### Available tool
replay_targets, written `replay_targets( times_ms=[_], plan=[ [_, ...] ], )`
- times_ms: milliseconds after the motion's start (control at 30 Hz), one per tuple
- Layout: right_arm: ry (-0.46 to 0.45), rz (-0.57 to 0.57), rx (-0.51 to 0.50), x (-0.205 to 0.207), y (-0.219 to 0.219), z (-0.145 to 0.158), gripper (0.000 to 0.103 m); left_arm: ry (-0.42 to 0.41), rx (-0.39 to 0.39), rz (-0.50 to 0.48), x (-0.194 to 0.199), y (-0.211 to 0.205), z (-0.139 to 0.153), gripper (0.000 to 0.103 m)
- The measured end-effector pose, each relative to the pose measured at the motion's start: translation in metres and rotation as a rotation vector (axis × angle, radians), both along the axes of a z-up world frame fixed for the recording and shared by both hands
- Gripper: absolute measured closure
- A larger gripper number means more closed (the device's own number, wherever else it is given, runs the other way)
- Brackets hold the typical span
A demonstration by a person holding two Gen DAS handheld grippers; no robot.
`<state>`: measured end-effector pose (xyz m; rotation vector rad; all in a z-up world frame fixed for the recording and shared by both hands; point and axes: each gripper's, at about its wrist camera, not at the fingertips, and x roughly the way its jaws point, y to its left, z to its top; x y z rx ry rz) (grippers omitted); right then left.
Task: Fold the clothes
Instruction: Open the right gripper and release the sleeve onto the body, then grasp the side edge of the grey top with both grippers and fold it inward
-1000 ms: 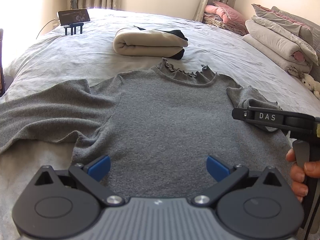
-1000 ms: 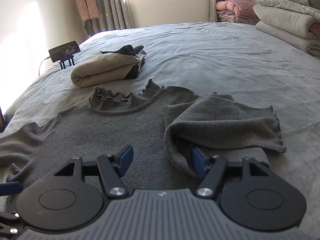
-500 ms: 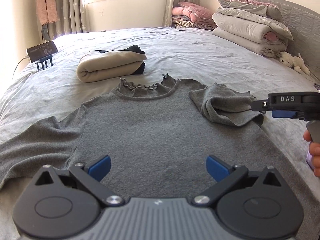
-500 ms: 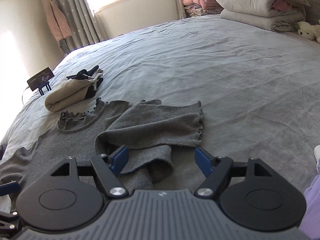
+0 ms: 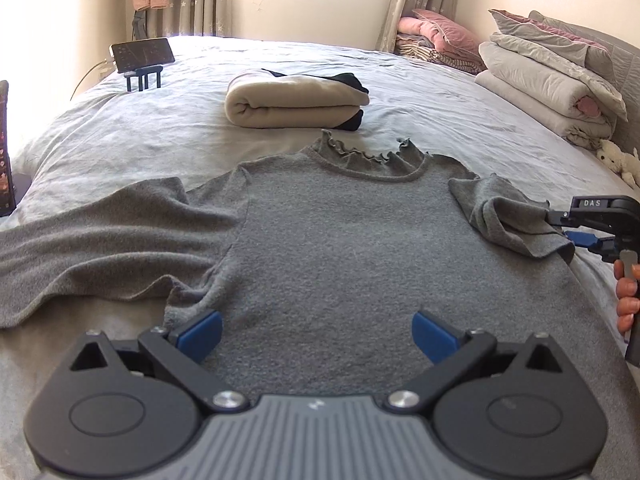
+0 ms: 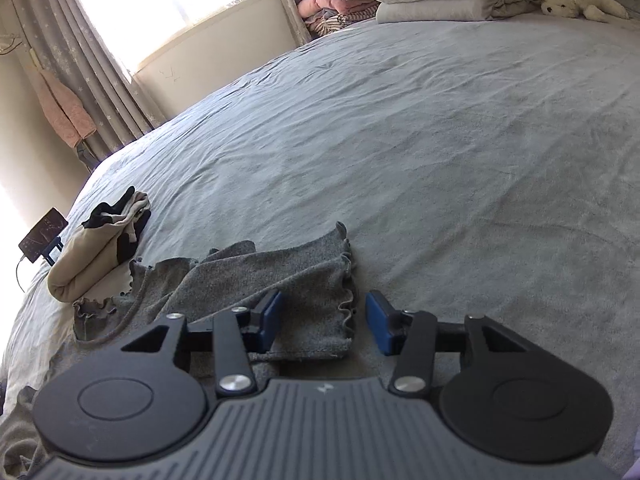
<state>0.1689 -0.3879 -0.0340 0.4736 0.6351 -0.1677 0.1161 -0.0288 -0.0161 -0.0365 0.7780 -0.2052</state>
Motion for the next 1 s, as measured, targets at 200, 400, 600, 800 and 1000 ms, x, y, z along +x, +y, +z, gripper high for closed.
replay_targets(
  times_ms=[200,400,600,800,1000],
  plan=[
    [-0.047,0.004,-0.062,-0.003,0.017,0.007,0.095,-0.021,-0.052,0.028,-0.002,0.011,0.003,0.001],
    [-0.159,0.098,-0.056,-0.009,0.046,0.034,0.095,-0.053,-0.196,-0.005,0.002,0.023,0.005,0.01],
    [-0.236,0.271,-0.033,-0.012,0.095,0.051,0.095,-0.053,-0.41,-0.044,0.013,0.036,-0.003,0.016],
    [-0.237,0.444,-0.002,-0.013,0.143,0.045,0.095,-0.028,-0.642,-0.066,0.026,0.047,-0.015,0.017],
    [-0.205,0.596,0.058,-0.016,0.183,0.033,0.095,0.017,-0.897,0.002,0.038,0.066,-0.036,0.022]
  ],
)
